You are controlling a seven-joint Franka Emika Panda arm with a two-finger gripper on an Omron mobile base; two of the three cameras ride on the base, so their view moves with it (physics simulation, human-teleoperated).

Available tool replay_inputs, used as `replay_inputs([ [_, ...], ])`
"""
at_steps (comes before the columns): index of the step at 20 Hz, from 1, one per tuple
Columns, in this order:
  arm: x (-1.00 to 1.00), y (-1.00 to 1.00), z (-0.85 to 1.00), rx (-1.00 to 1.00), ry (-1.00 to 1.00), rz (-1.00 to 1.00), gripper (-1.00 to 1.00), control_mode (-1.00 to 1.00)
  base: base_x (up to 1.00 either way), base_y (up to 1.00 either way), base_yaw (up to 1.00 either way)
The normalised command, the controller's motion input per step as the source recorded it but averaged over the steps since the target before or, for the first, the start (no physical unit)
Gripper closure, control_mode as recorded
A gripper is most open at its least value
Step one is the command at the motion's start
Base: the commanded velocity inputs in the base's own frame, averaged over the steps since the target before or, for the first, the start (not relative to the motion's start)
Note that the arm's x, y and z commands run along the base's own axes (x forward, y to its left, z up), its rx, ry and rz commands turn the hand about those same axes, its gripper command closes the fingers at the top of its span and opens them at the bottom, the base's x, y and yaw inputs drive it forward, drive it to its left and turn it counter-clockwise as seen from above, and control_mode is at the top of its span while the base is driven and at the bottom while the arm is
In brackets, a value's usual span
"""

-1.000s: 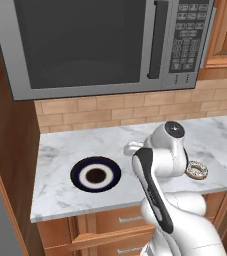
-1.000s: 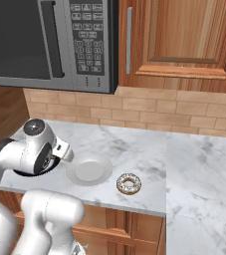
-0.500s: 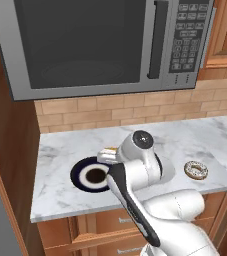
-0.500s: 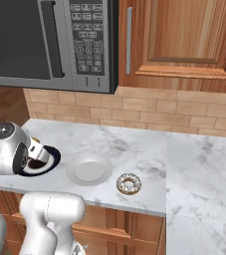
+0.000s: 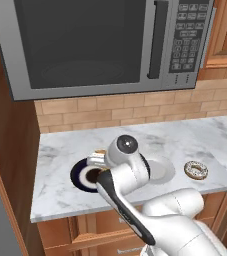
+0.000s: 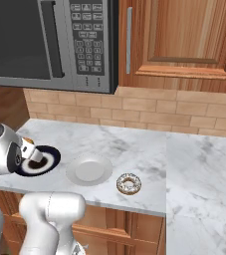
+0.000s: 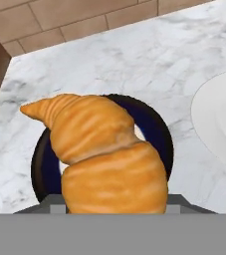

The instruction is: Place the pastries on the plates.

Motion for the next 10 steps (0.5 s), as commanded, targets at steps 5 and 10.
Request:
replay_inputs([
  [5,0.22,0.25,-0.02,-0.05,0.14,-0.03,1.0,-1.0,0.0,0.0,0.0],
  [10,0.28,0.26,-0.05,-0.04,0.19,-0.02,1.0,-1.0,0.0,0.0,0.0],
])
